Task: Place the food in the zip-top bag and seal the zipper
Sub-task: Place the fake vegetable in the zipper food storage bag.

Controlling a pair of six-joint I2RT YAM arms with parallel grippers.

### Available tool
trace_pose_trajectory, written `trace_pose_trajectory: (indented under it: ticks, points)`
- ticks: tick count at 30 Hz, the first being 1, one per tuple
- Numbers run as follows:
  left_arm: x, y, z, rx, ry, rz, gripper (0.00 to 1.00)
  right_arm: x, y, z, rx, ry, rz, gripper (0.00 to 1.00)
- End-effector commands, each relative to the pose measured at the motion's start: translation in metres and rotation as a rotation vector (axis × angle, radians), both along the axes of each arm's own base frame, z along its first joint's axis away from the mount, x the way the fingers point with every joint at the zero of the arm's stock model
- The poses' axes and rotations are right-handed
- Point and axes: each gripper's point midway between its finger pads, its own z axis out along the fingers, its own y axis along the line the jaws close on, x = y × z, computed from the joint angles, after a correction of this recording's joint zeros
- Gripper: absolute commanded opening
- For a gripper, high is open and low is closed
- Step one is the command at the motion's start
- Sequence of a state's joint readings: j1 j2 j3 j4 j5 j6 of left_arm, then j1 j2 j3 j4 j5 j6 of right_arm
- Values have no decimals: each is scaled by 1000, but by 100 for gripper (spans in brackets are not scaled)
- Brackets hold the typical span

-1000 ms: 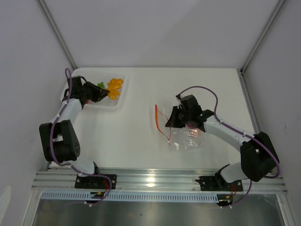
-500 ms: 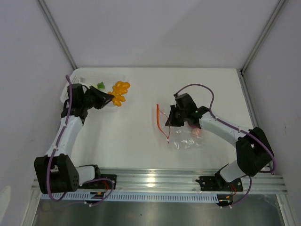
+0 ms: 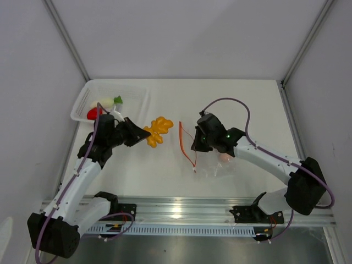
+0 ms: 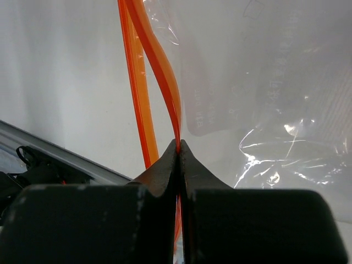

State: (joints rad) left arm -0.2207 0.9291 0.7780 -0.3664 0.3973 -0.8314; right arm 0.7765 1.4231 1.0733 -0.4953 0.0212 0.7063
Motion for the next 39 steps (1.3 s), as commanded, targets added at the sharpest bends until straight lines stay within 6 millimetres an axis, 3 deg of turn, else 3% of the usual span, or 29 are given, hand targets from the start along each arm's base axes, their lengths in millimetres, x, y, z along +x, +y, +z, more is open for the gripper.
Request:
trace_pose_trajectory:
  ticks: [1, 10, 20, 28, 34, 39]
  points:
    - [-14, 4, -10, 53, -7, -17, 1, 5, -8, 28, 19, -74, -79, 0]
    - [-42, -12, -41, 107, 108, -95, 1, -2, 11, 33, 56, -132, -49, 0]
    - [-48, -1, -56, 185, 181, -34, 1, -9, 32, 32, 52, -173, -13, 0]
    - [-53, -3, -48, 203, 177, -52, 1, -11, 43, 24, 3, -197, 11, 0]
    - [-56, 0, -26, 185, 121, -38, 1, -14, 45, 17, -26, -194, 19, 0]
    - [-60, 0, -28, 182, 123, -47, 1, -16, 49, 18, -16, -198, 25, 0]
